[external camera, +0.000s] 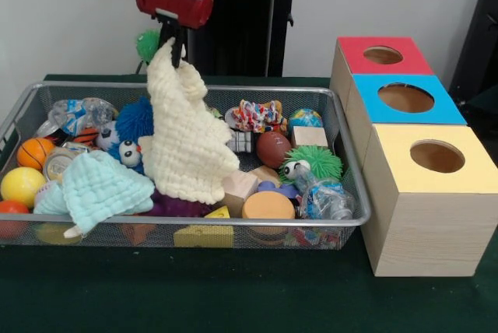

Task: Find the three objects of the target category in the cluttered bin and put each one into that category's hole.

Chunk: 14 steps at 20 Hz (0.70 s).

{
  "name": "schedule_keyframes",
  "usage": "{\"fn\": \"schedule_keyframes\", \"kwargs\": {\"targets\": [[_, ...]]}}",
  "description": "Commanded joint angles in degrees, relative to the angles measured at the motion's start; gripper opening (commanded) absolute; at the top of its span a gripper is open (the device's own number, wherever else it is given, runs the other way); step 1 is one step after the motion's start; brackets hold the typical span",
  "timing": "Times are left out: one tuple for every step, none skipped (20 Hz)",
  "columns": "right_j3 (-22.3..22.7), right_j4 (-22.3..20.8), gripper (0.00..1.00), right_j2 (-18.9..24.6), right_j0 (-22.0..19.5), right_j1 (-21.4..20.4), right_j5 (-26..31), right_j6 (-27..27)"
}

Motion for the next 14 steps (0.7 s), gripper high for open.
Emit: {"fn": "schedule_keyframes", "kwargs": {"targets": [[-3.73, -4.51, 0.0, 6.53, -0.32, 7.07, -8.71, 6.03], [-4.08, -5.38, 1.0, 6.83, -0.49, 7.07, -8.94, 5.8], [-4.08, -5.8, 1.0, 7.39, -0.91, 7.02, -9.16, 5.57], [-4.09, -6.21, 1.0, 7.94, -1.33, 6.98, -9.37, 5.35], [-4.23, -6.28, 1.0, 8.45, -1.67, 6.94, -9.02, 5.3], [-4.56, -6.6, 1.0, 8.59, -1.59, 6.93, -9.13, 5.2], [-4.6, -6.53, 1.0, 7.95, -0.9, 6.64, -9.39, 5.49], [-4.54, -6.21, 1.0, 7.59, -0.45, 6.47, -9.45, 5.95], [-4.48, -5.89, 1.0, 7.23, 0.0, 6.29, -9.52, 6.42], [-4.45, -5.7, 1.0, 7.05, 0.27, 6.25, -9.51, 6.68], [-4.52, -5.53, 1.0, 6.92, 0.49, 6.13, -9.24, 6.7], [-4.57, -5.35, 1.0, 6.91, 0.64, 6.04, -9.02, 6.74], [-4.61, -5.17, 1.0, 6.9, 0.79, 5.95, -8.79, 6.77], [-4.65, -5.04, 1.0, 6.9, 0.94, 5.93, -8.62, 6.8]]}}
